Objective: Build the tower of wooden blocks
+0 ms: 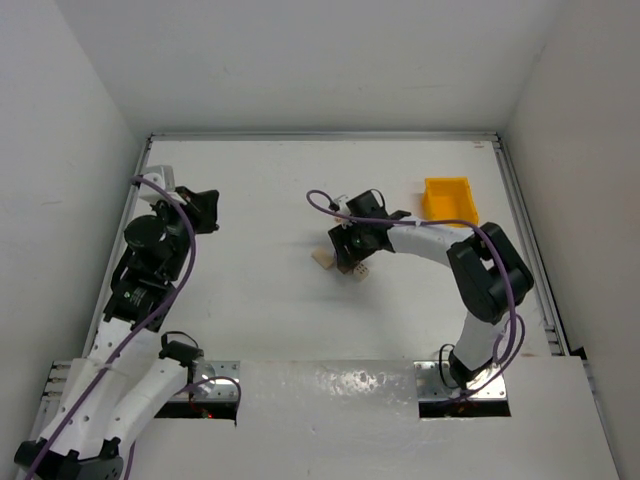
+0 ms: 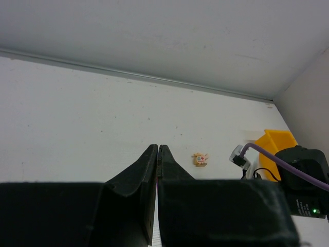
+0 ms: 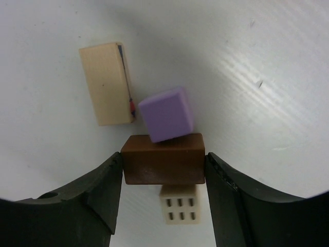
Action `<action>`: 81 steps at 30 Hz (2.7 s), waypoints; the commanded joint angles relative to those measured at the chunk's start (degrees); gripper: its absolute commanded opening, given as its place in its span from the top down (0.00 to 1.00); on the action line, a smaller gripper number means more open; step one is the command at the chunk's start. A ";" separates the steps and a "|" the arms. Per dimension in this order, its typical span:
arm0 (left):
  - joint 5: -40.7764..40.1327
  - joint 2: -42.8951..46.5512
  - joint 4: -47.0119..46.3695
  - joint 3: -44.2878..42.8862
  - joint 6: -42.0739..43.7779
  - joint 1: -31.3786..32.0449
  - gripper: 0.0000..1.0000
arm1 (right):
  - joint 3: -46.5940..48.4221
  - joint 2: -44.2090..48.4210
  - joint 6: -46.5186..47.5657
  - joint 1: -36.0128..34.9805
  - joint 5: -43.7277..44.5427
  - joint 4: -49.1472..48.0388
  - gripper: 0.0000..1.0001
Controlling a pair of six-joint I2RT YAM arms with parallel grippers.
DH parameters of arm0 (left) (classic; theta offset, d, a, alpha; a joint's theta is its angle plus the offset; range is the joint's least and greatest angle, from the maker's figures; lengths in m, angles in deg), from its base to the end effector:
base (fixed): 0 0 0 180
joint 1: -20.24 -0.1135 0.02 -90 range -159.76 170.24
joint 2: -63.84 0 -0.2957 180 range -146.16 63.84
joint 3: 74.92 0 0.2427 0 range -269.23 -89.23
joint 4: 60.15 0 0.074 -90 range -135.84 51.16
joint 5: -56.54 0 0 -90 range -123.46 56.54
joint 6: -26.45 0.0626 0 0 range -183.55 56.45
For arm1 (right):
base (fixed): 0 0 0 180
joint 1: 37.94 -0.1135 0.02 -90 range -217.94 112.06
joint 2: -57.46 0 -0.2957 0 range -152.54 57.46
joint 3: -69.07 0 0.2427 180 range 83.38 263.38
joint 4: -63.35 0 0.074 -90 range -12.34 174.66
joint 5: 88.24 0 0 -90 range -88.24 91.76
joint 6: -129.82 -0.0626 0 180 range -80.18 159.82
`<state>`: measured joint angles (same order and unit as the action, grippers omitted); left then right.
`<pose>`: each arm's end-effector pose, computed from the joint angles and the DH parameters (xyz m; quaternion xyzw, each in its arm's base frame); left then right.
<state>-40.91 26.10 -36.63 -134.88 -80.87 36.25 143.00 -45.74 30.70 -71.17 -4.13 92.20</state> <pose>0.1434 -0.0327 0.3832 -0.0536 0.7130 -0.1555 0.6816 0.3070 0.2088 0.1670 -0.2144 0.9362 0.1451 0.2379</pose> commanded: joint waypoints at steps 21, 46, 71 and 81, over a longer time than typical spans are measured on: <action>-2.05 9.26 -1.83 -0.49 -0.52 7.45 0.96 | -12.51 8.63 -45.28 -12.91 35.07 -6.02 0.43; -2.49 8.99 -1.13 -0.67 -0.26 8.51 0.96 | -10.57 5.29 -43.26 -16.42 34.10 -5.67 0.36; -3.63 9.17 -0.86 -0.76 -0.08 8.42 0.92 | 8.55 10.21 -19.10 -15.29 32.09 2.85 0.22; -5.83 8.21 0.02 -1.02 0.18 9.04 0.91 | 33.55 -0.51 -14.42 -7.02 25.16 5.50 0.22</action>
<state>-45.58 35.83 -36.48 -134.88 -80.98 44.43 173.53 -44.51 14.77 -79.26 24.70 96.01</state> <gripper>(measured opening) 0.086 0.777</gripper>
